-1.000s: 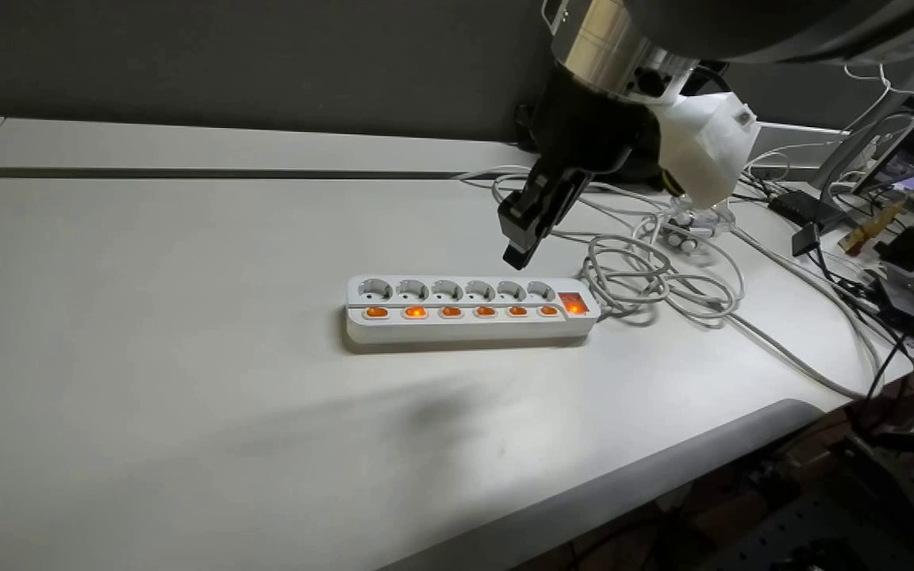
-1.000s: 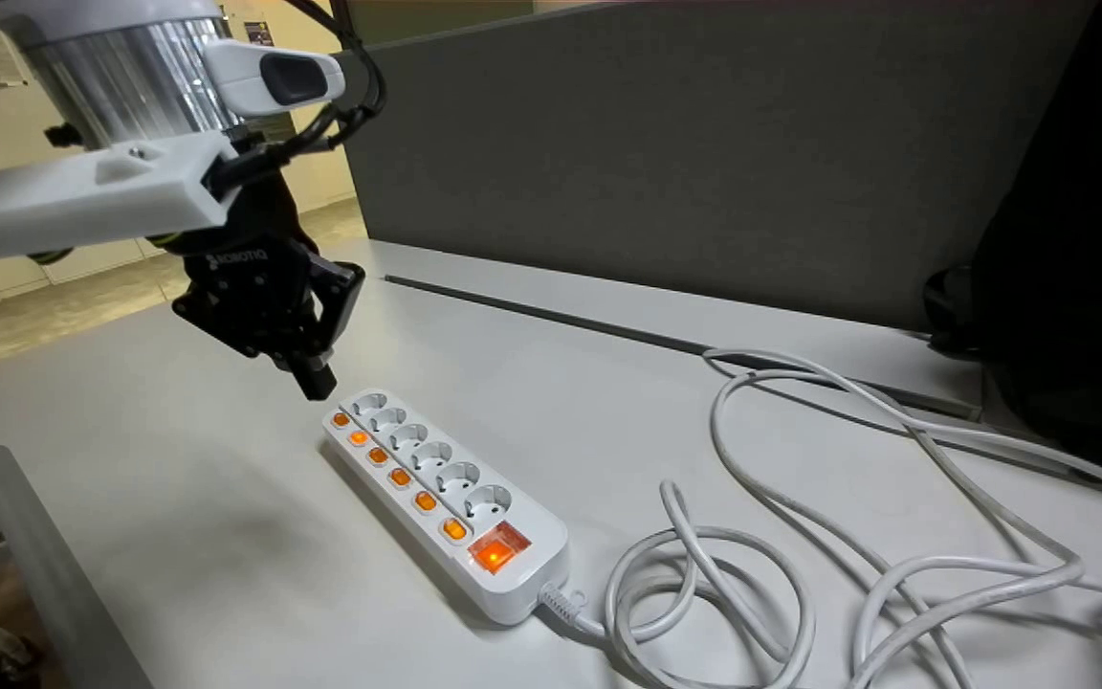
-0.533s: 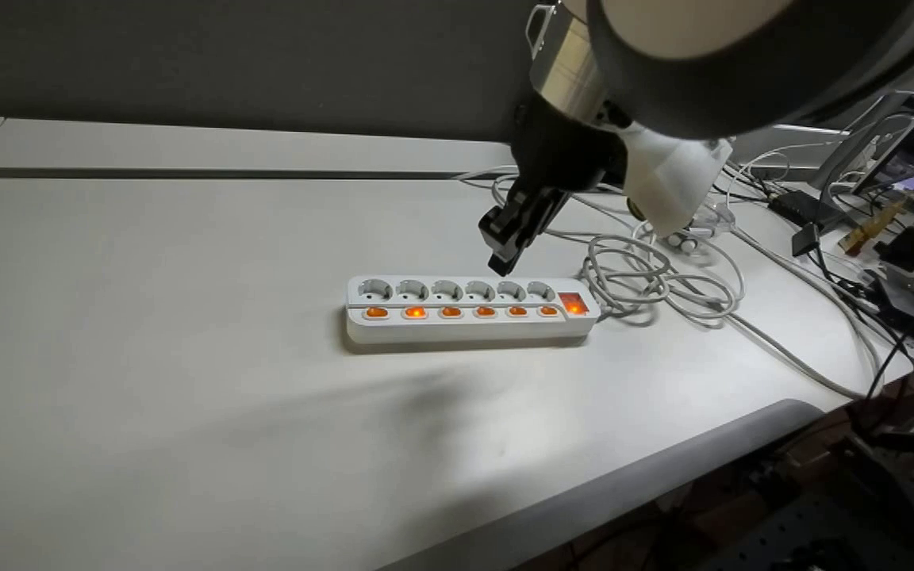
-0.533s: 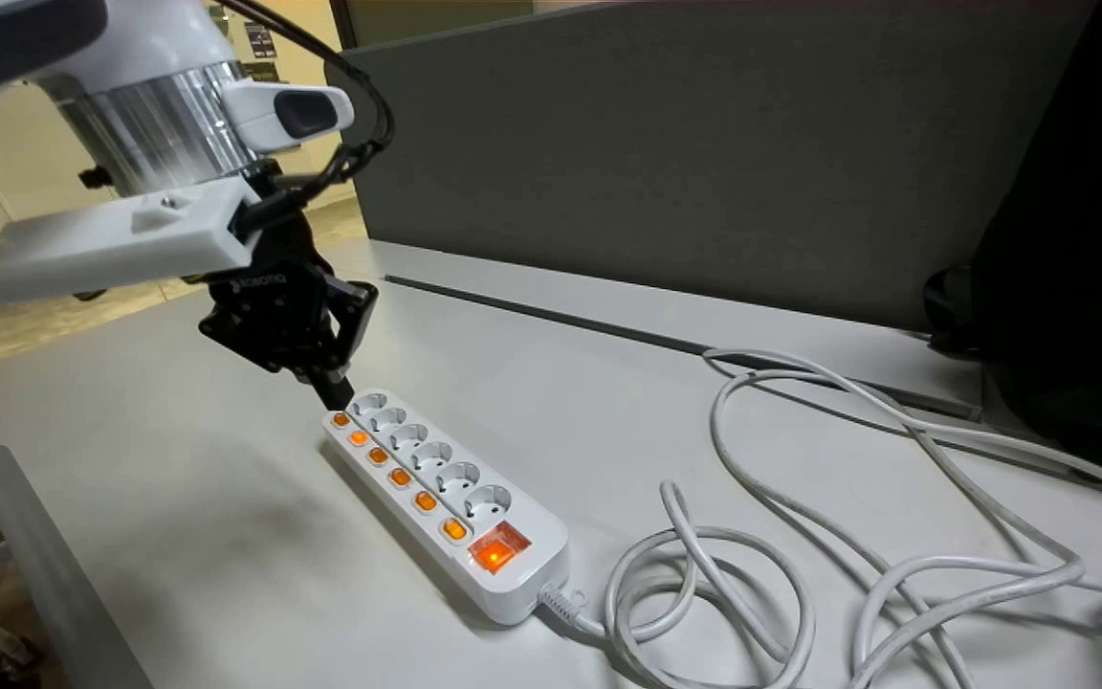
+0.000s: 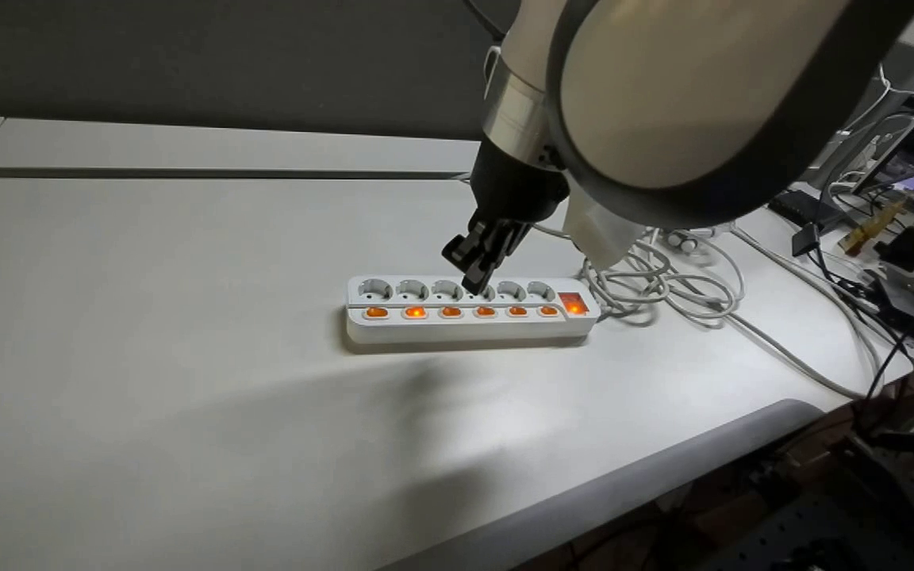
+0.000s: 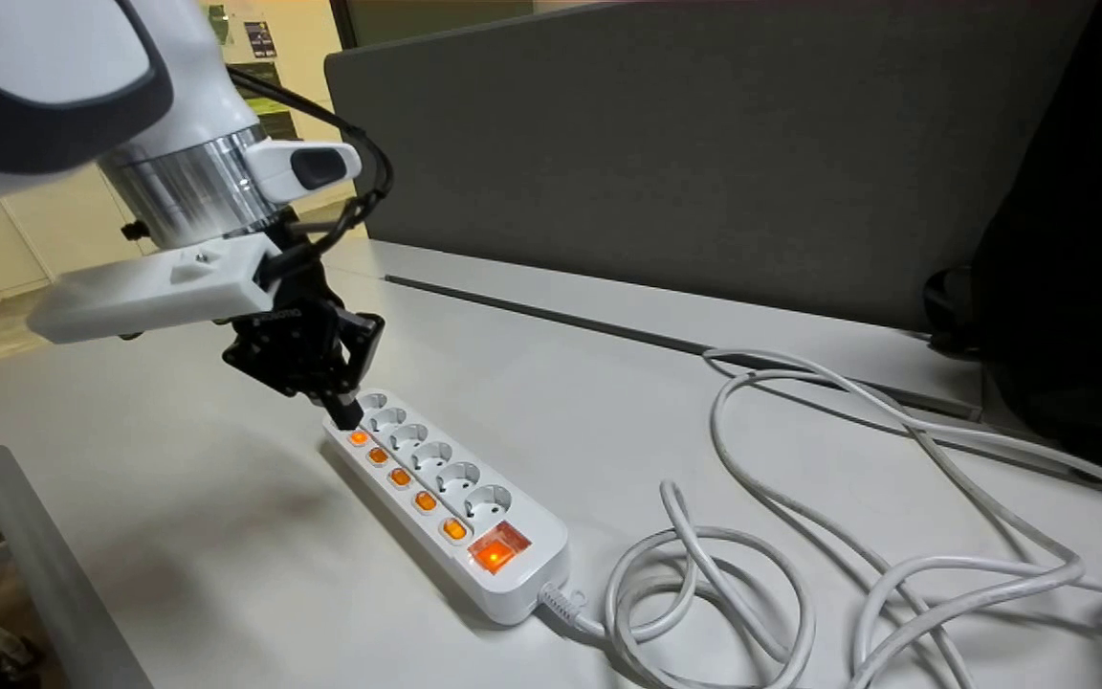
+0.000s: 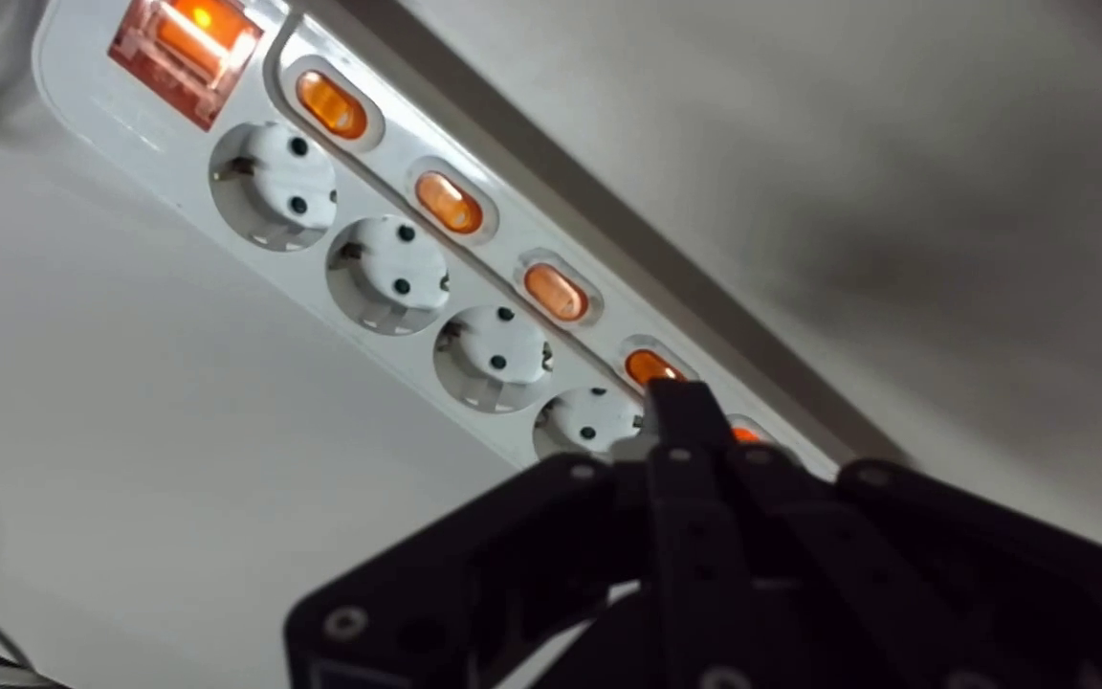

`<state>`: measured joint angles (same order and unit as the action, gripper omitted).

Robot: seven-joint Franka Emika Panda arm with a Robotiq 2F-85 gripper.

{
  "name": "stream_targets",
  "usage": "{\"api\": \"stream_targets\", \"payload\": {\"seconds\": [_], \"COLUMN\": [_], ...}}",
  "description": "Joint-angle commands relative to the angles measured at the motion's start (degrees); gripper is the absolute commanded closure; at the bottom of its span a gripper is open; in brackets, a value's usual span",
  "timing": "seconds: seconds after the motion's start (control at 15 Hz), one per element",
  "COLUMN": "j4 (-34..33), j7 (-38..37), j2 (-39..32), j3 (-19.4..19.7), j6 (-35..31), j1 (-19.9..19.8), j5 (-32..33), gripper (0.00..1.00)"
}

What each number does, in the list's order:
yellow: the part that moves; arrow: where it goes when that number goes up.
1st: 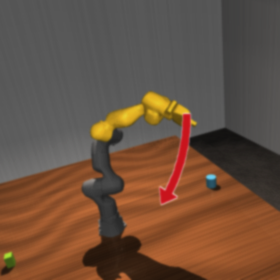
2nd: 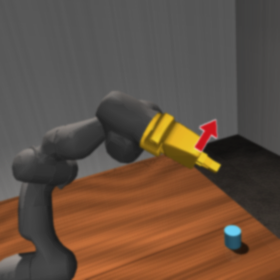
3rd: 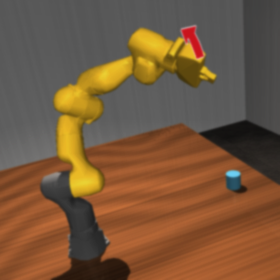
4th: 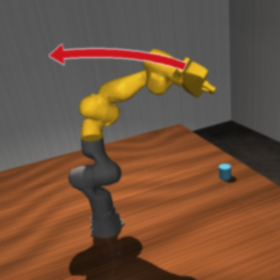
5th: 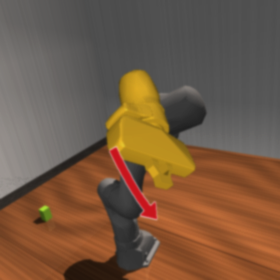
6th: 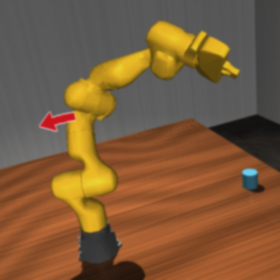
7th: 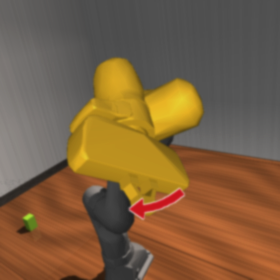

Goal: Turn off the second left switch on the adapter

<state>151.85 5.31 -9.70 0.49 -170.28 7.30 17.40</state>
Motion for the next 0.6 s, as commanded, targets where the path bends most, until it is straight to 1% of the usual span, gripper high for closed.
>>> {"api": "stream_targets", "payload": {"seconds": [0.0, 0.27, 0.53], "j4": [-2.9, -4.9, -6.6], "j7": [-4.7, -5.2, -6.3], "j2": [-3.1, -5.7, -8.0], "j3": [1.3, 0.7, 0.9], "j6": [-0.6, -0.2, -0.5], "j1": [2.7, 3.9, 4.9], "j5": [1.4, -0.8, -1.4], "gripper": [1.00, 1.00, 1.00]}}
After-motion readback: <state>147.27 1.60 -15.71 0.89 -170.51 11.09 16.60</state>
